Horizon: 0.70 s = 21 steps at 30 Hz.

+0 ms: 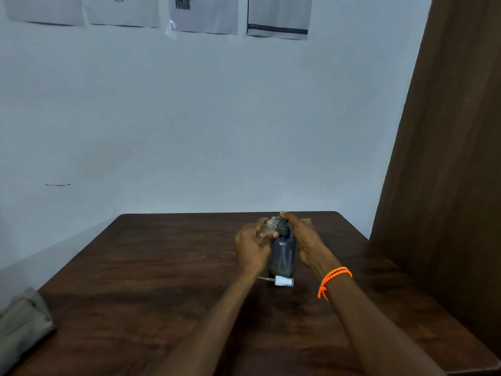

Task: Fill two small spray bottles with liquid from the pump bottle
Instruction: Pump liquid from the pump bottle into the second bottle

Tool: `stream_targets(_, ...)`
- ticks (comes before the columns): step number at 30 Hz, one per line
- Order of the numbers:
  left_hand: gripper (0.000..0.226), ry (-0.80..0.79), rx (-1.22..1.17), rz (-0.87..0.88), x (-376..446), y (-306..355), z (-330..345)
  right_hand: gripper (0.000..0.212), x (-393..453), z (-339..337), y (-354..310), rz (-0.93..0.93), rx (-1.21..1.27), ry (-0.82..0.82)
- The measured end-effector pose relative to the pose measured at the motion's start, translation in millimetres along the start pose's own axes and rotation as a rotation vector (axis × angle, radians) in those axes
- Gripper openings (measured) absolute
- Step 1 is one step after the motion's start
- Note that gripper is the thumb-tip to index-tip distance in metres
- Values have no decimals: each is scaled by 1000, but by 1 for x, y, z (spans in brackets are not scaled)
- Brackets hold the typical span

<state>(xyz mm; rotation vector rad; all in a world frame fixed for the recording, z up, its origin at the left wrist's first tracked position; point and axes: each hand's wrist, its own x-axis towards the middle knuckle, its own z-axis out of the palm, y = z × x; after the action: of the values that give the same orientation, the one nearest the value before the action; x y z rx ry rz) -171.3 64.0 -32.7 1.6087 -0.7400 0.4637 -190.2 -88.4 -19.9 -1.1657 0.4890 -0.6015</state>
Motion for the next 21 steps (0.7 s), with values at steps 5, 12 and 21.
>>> stream_targets(5, 29, -5, 30, 17, 4, -1, -1, 112, 2, 2, 6, 11, 32, -13)
stream_targets(12, 29, -20, 25, 15, 4, 0, -1, 113, 10, 1, 0, -6, -8, -10)
stream_targets(21, 32, -2, 36, 14, 1, 0, 1, 113, 3, -4, 2, -3, -32, -2)
